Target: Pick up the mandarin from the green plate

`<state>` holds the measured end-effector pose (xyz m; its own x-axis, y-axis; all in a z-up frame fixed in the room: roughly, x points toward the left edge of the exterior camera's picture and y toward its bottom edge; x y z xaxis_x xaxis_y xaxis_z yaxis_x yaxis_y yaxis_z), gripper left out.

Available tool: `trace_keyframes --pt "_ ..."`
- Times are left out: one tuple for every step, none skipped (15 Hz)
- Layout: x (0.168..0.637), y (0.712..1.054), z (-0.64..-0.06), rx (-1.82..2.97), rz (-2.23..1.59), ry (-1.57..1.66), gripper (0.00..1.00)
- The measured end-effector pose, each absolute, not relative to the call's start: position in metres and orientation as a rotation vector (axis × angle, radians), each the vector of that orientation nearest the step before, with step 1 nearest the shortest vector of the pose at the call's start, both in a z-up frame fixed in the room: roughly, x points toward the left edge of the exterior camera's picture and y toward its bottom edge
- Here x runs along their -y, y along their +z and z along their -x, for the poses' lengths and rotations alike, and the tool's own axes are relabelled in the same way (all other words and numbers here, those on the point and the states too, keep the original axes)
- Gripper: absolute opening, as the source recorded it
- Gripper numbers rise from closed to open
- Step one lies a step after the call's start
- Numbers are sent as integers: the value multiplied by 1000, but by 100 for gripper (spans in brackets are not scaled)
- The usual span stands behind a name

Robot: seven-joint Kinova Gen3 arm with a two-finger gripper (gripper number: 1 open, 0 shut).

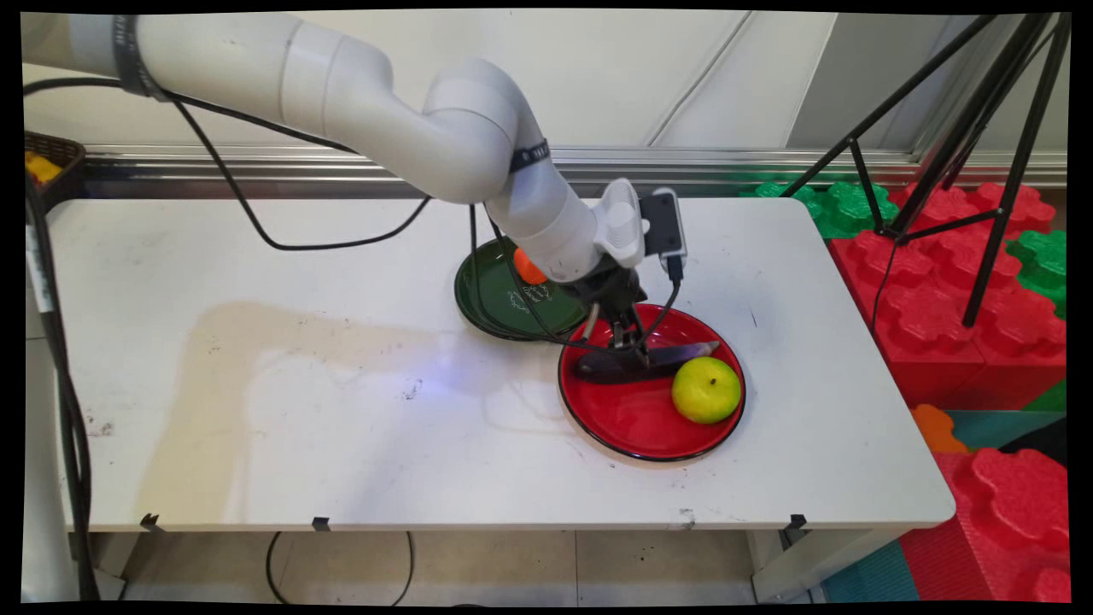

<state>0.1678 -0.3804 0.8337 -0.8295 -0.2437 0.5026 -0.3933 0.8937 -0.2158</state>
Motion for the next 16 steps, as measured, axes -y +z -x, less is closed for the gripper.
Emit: trace_keyframes --pt "379 838 -169 2576 -466 434 100" --pt "377 844 -172 2563 -473 439 100" --pt "375 848 -175 2555 -478 441 100" --pt "372 855 -179 2541 -485 446 100" --pt "370 859 -183 2532 -490 449 100" --pt "366 867 -189 2515 -499 452 100" --pt "363 871 -193 2504 -504 454 100" --pt "359 879 -200 2487 -511 455 100" --pt "354 887 -209 2468 -521 457 100" --pt "348 895 -219 2450 -532 459 100" --pt "343 901 -229 2435 -541 462 100" --pt "338 907 -237 2422 -549 465 100" --pt "334 912 -245 2409 -559 470 100" --pt "330 916 -252 2399 -565 474 100" --pt "325 922 -262 2383 -577 481 100" --pt "321 926 -271 2370 -588 488 100"
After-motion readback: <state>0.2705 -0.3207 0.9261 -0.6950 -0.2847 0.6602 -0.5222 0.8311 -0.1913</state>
